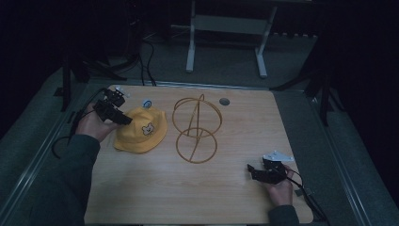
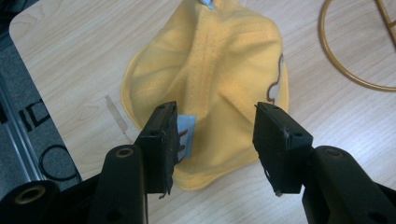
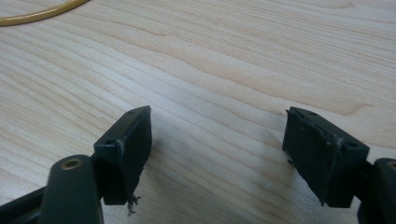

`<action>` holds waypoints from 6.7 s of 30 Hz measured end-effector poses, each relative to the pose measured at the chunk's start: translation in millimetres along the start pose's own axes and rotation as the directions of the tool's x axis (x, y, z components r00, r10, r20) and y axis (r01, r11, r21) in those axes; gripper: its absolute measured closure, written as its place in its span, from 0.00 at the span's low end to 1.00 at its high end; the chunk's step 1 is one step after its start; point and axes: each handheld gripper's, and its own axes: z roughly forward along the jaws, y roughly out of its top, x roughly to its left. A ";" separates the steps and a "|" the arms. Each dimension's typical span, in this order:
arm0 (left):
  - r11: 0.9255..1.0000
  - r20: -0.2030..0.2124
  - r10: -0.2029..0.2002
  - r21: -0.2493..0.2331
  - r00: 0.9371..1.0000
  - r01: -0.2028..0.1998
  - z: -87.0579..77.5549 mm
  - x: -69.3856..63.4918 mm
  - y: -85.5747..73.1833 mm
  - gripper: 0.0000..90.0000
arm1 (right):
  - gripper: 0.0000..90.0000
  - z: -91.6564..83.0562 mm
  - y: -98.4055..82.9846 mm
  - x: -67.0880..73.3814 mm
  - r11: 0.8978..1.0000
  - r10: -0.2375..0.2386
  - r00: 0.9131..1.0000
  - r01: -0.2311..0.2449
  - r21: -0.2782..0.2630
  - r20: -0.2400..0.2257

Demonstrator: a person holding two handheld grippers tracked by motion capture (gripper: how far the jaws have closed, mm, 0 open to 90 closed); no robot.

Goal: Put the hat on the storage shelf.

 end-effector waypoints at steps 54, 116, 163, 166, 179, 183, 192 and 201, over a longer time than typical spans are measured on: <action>0.979 0.089 -0.001 0.203 0.996 -0.017 51.8 13.8 49.1 0.89 | 0.23 0.9 0.5 0.7 1.000 -0.009 1.000 0.009 0.005 -0.009; 0.987 0.209 0.112 -0.138 0.971 -0.084 -94.6 12.6 42.5 0.89 | 0.23 1.0 0.6 1.2 1.000 -0.018 1.000 0.018 0.004 -0.018; 0.951 0.283 0.194 -0.290 0.939 -0.109 -120.2 14.3 37.8 0.90 | 0.23 1.2 0.8 1.2 1.000 -0.022 1.000 0.022 0.004 -0.020; 0.948 0.291 0.204 -0.298 0.935 -0.114 -122.1 13.2 37.6 0.90 | 0.23 1.2 0.8 1.2 1.000 -0.022 1.000 0.022 0.005 -0.020; 0.932 0.304 0.261 -0.325 0.916 -0.158 -134.9 -3.5 47.3 0.90 | 0.23 1.2 0.7 1.1 1.000 -0.023 1.000 0.023 0.004 -0.020; 0.929 0.305 0.278 -0.326 0.911 -0.174 -138.1 -7.7 50.9 0.89 | 0.23 1.1 0.7 1.2 1.000 -0.024 0.999 0.024 0.006 -0.021; 0.923 0.314 0.301 -0.334 0.900 -0.191 -144.4 -12.3 55.7 0.90 | 0.23 1.1 0.7 1.2 1.000 -0.026 0.999 0.026 0.005 -0.022; 0.916 0.323 0.313 -0.350 0.893 -0.194 -149.1 -17.3 60.3 0.90 | 0.23 1.1 0.7 1.2 1.000 -0.027 0.999 0.027 0.005 -0.022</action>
